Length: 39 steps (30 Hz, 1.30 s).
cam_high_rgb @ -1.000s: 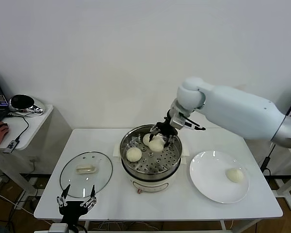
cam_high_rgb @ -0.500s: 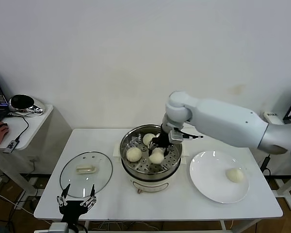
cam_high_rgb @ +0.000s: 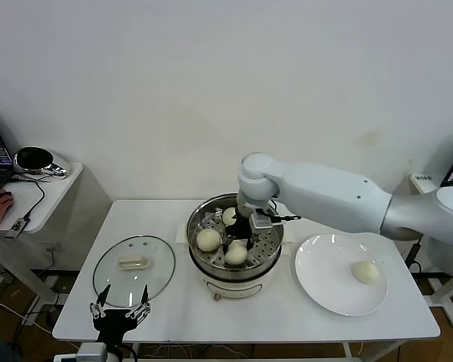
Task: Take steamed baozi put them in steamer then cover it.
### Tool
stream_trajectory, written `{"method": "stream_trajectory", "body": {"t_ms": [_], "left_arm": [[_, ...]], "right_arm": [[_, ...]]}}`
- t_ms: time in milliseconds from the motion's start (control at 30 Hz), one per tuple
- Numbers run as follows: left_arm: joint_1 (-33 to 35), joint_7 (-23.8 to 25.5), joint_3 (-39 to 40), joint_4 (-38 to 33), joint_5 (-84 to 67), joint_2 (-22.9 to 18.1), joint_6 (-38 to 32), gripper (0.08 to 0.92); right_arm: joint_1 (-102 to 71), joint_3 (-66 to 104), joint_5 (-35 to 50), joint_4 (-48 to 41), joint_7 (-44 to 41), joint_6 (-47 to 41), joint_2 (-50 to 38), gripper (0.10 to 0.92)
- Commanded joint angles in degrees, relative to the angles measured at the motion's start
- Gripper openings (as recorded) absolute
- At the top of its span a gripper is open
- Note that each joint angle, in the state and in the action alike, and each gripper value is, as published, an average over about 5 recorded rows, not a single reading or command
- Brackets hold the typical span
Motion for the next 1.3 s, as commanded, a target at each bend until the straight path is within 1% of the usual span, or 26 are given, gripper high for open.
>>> {"method": "stream_trajectory", "body": {"t_ms": [33,267,333,433,533,633,733,833,933,1000,1067,1133,1200,1300], "left_arm": [[-0.1,0.0,0.0,0.1,-0.1,0.0,0.0,0.823],[-0.1,0.1,0.0,0.0,-0.1,0.0,0.0,0.823],[-0.1,0.1,-0.1,0.1,-0.1,0.0,0.0,0.823],[-0.3,0.2,-0.2,0.2,-0.2,0.1,0.1,0.823],[-0.5,0.3,-0.3,0.2,-0.3,0.1,0.2,0.823],[-0.6,0.5,-0.7,0.3,-0.5,0.1,0.2,0.823],[-0.8,0.6,-1.3,0.2,-0.9,0.2,0.3,0.823],[-0.9,0.8,-1.2,-0.3,-1.1,0.4,0.5,0.823],[-1.0,1.0,-0.9,-0.5,-1.2,0.6,0.5,0.823],[-1.0,1.1,-0.6,-0.6,-1.2,0.9,0.6,0.823],[-1.0,1.2,-0.3,-0.6,-1.2,1.2,0.7,0.823],[-0.9,1.3,0.0,-0.5,-1.2,1.5,0.7,0.823],[-1.0,1.4,0.2,-0.3,-1.3,1.5,0.8,0.823],[-1.1,1.5,0.4,0.2,-1.3,1.5,0.9,0.823]], "right_arm": [[-0.2,-0.9,-0.4,0.1,-0.1,0.8,1.3,0.619],[0.0,-1.7,-0.1,0.3,0.9,0.8,1.4,0.624],[0.7,-2.2,0.0,0.3,2.3,0.8,1.1,0.649],[2.3,-2.2,0.6,0.4,3.4,-0.1,0.4,0.727],[4.6,-0.5,3.4,0.7,2.9,-4.1,-0.5,0.795],[8.5,2.6,8.8,1.6,0.7,-11.9,-1.9,0.819],[13.4,5.0,12.7,1.7,-2.1,-20.1,-4.2,0.822],[17.0,4.4,17.5,1.0,-3.0,-29.5,-8.3,0.823],[18.2,2.2,24.7,0.9,-3.1,-41.6,-13.8,0.823],[17.6,1.8,28.2,1.5,-4.4,-52.2,-17.6,0.823],[15.9,2.9,28.6,1.9,-6.5,-60.5,-20.9,0.823],[13.5,4.9,25.6,2.1,-8.5,-65.7,-24.2,0.823],[10.4,7.3,21.8,2.2,-9.5,-67.9,-27.2,0.823],[2.9,12.4,17.5,2.0,-8.9,-67.2,-31.0,0.823]]}}
